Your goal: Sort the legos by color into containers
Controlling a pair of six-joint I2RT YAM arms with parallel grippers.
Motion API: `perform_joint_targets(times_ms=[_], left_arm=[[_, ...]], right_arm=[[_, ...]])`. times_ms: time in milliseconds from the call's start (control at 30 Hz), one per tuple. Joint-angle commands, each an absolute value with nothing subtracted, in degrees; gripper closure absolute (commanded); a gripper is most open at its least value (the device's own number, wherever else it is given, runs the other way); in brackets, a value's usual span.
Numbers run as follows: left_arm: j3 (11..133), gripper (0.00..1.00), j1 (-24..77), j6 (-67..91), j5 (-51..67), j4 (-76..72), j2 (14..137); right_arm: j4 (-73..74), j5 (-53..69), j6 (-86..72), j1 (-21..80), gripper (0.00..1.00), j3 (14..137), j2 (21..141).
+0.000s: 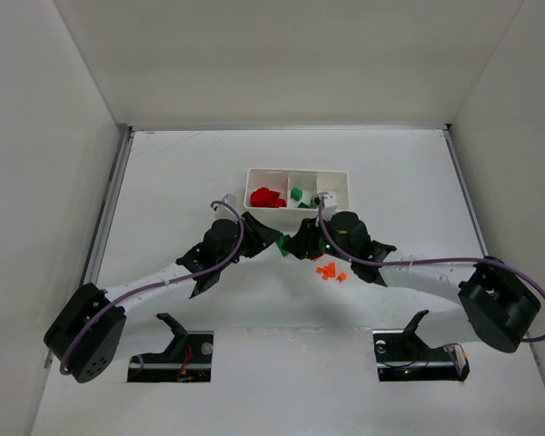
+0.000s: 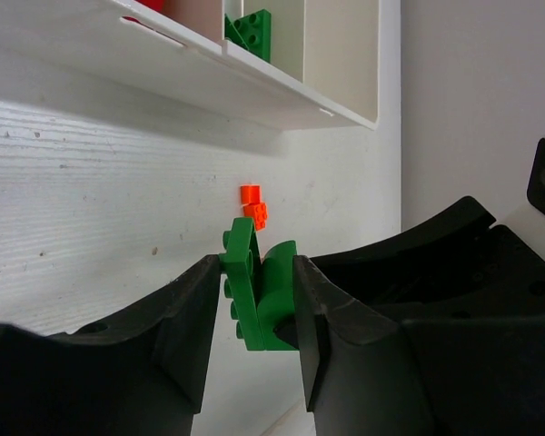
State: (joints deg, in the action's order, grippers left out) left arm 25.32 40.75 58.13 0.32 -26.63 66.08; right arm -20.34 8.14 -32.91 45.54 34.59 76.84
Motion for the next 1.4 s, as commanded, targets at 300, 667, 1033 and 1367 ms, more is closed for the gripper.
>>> perform_joint_targets(times_ms=[300,667,1033,1367], left_arm=[[26.9,0.73,40.6,58.4,-1.1,-30.2,68.3],[27.0,0.87,41.3,58.0,-1.7,-32.2,69.4],[22.5,0.95,40.3,57.5,-1.0,-31.7,67.9],[21.2,0.94,39.5,56.7,-0.5,-31.7,64.6]], right_arm=[[-27.1,11.3,-35.4,44.5,0.74,33.9,75.4],[-28.7,12.0,-36.5,44.0,0.75,33.1,75.1],[-34.6,14.1,-43.9,37.1,0.76,29.1,69.7],[-24.5,-2.3,-39.5,34.5,0.74,39.3,71.5]])
